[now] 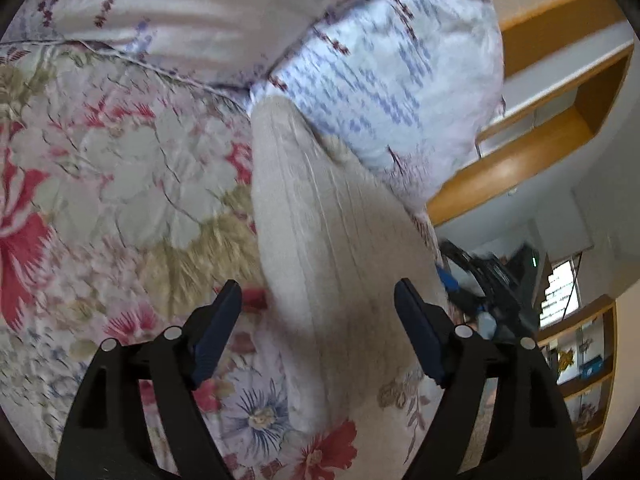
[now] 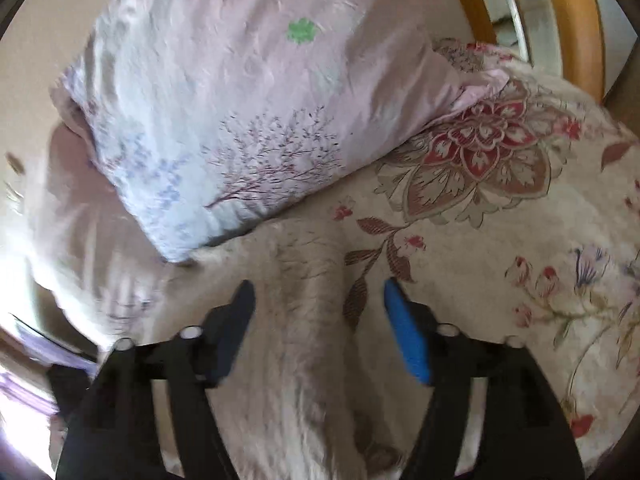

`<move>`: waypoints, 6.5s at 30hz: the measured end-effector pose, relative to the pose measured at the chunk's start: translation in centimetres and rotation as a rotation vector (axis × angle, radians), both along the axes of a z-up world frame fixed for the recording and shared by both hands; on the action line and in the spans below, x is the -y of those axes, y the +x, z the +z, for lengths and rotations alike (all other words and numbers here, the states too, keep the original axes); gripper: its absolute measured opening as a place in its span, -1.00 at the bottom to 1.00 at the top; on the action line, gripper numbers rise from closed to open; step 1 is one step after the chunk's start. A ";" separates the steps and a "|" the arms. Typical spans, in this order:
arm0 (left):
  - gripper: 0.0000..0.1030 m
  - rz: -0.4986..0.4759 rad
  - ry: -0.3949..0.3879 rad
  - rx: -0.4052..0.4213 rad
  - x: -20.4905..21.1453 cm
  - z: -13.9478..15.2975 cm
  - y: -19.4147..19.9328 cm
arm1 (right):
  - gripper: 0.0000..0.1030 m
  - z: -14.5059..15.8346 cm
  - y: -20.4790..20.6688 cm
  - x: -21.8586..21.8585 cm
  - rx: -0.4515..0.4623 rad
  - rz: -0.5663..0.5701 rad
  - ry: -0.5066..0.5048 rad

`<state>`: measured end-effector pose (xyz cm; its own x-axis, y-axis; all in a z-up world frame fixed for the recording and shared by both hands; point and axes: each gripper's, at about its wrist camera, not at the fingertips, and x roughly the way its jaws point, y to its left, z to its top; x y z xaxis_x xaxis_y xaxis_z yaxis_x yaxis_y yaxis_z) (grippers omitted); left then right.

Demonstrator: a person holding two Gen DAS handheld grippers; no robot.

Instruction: Fold small clothes

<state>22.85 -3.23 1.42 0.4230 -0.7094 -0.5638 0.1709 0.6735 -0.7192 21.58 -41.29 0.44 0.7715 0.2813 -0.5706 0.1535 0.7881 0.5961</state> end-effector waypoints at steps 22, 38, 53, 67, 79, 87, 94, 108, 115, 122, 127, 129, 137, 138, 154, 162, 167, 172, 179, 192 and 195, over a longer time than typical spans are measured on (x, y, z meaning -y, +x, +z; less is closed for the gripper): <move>0.33 -0.057 0.003 -0.053 3.4 -1.3 4.4 | -0.18 -3.9 1.1 -1.8 -0.125 0.255 0.251; -0.27 -0.038 -0.011 0.038 -2.7 3.1 0.9 | -0.49 1.8 -1.2 -9.0 0.106 0.346 0.092; 0.03 0.083 0.099 0.020 -13.3 -1.0 -0.7 | -0.35 -2.7 1.3 -17.8 -0.039 0.362 0.041; 0.45 0.046 0.431 0.366 -8.3 5.6 -5.5 | -0.71 -0.9 0.3 -16.4 0.031 0.335 -0.037; 0.51 0.006 0.641 0.301 -5.5 1.3 -5.3 | -0.77 -2.2 -0.3 -17.1 0.011 0.212 -0.237; 0.51 0.074 0.464 0.215 -8.9 1.5 -6.3 | -0.44 1.1 -4.3 -17.1 0.133 0.234 -0.304; 0.49 0.082 0.488 0.221 -9.9 1.7 -8.4 | -0.44 1.1 -7.2 -20.2 0.157 0.391 -0.388; 0.56 0.085 0.562 0.181 -8.7 -0.6 -8.5 | -0.38 -1.6 -7.6 -22.0 0.089 0.332 -0.544; 0.78 0.137 0.563 0.205 -9.2 0.7 -11.3 | 0.67 0.8 -11.0 -21.1 0.196 0.235 -0.595; 0.96 0.179 0.596 0.194 -8.2 1.2 -13.8 | 0.97 0.9 -12.6 -20.9 0.194 0.116 -0.663; 0.96 0.171 0.683 0.165 -6.4 0.3 -14.6 | 0.97 -0.6 -12.6 -22.0 0.127 0.176 -0.639; 0.96 0.169 0.720 0.157 -5.8 0.0 -14.7 | 0.97 -1.0 -12.7 -22.3 0.120 0.186 -0.617; 0.96 0.161 0.777 0.131 -4.5 -0.9 -14.5 | 0.97 -2.7 -12.6 -23.8 0.068 0.205 -0.639; 0.96 0.164 0.778 0.133 -4.4 -0.9 -14.6 | 0.97 -2.8 -12.6 -24.0 0.066 0.204 -0.643; 0.96 0.176 0.808 0.120 -4.2 -1.5 -14.2 | 0.97 -4.1 -11.5 -24.0 -0.011 0.214 -0.660; 0.97 0.180 0.806 0.122 -4.2 -1.6 -14.2 | 0.97 -4.7 -11.0 -24.4 -0.063 0.220 -0.660; 0.97 0.179 0.805 0.122 -4.2 -1.6 -14.2 | 0.97 -4.7 -10.9 -24.3 -0.063 0.222 -0.651; 0.97 0.181 0.806 0.122 -4.2 -1.6 -14.2 | 0.97 -4.7 -10.9 -24.3 -0.063 0.223 -0.651; 0.97 0.182 0.806 0.122 -4.2 -1.6 -14.2 | 0.97 -4.6 -10.8 -24.2 -0.062 0.223 -0.651; 0.97 0.184 0.806 0.121 -4.2 -1.6 -14.2 | 0.97 -4.7 -10.8 -24.2 -0.060 0.228 -0.651; 0.97 0.184 0.805 0.121 -4.2 -1.6 -14.2 | 0.97 -4.6 -10.8 -24.2 -0.060 0.227 -0.651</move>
<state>8.62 0.95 -0.21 0.5830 -0.0224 -0.8122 0.0532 0.9985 0.0107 10.74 -17.10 -4.20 0.6958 0.0181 -0.7180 -0.0401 0.9991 -0.0137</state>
